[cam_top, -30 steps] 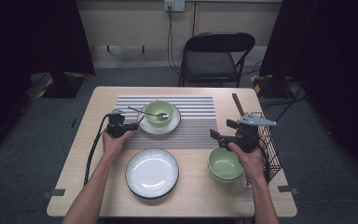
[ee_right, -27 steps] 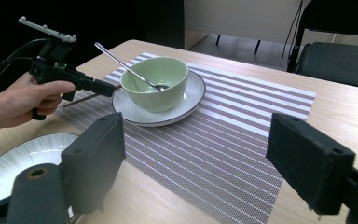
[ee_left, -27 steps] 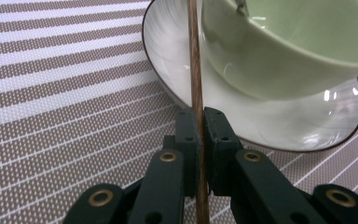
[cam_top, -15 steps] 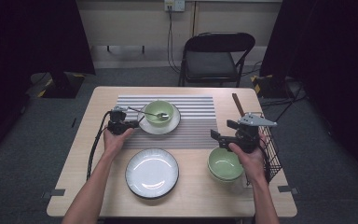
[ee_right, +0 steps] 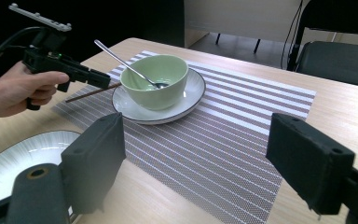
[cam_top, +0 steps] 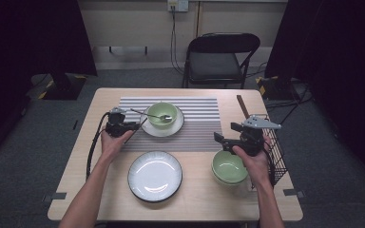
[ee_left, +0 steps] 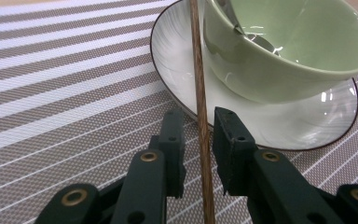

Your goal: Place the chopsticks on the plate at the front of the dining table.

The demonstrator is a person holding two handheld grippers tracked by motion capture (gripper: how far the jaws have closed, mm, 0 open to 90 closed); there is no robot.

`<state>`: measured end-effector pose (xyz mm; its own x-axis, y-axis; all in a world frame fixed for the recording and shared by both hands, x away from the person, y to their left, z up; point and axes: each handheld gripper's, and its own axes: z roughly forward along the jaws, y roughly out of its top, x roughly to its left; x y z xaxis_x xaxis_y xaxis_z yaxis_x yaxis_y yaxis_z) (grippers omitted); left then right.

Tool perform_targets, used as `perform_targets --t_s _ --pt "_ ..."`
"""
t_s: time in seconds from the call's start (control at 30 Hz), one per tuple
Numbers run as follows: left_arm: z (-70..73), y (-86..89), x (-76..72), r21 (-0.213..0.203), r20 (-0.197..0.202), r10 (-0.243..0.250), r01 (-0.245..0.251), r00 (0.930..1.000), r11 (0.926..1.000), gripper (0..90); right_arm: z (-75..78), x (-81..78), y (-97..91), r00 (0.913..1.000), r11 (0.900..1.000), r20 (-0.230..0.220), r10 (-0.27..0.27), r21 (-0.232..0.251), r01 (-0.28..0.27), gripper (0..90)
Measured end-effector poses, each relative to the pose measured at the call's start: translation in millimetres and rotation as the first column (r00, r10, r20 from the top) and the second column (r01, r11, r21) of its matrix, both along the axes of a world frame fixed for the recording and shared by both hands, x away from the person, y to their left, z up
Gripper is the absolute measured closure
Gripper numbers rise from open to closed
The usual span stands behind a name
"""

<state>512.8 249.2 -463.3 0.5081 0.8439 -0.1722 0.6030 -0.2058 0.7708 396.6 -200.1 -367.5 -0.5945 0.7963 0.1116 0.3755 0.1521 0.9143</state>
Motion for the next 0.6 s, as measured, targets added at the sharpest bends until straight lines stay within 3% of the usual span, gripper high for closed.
perform_targets --t_s 0.1,0.13,0.23,0.27,0.6 --pt "1.7 7.1 -6.4 -0.013 -0.004 -0.011 0.011 0.9999 0.9999 75.5 0.2 -0.3 0.2 1.0000 1.0000 0.001 0.000 0.000 0.000 19.0" --pt "2.3 9.2 -7.9 0.003 0.002 -0.008 0.008 1.0000 1.0000 75.5 0.0 -0.1 0.3 1.0000 1.0000 0.004 0.001 -0.002 -0.001 19.0" --pt "4.1 16.2 -13.2 -0.011 -0.005 -0.013 0.013 0.9999 0.9999 75.5 -0.8 0.4 1.3 1.0000 1.0000 0.001 0.001 -0.003 -0.001 19.0" --pt "5.7 17.9 -15.1 0.001 -0.004 -0.023 0.023 0.9997 0.9997 75.4 -1.0 0.6 2.1 1.0000 1.0000 -0.003 -0.003 -0.006 0.003 19.0" --pt "14.2 21.3 -27.3 0.021 0.025 -0.037 0.037 0.9990 0.9991 72.7 -1.7 0.8 6.1 1.0000 0.9999 -0.002 0.007 -0.011 -0.007 19.0"
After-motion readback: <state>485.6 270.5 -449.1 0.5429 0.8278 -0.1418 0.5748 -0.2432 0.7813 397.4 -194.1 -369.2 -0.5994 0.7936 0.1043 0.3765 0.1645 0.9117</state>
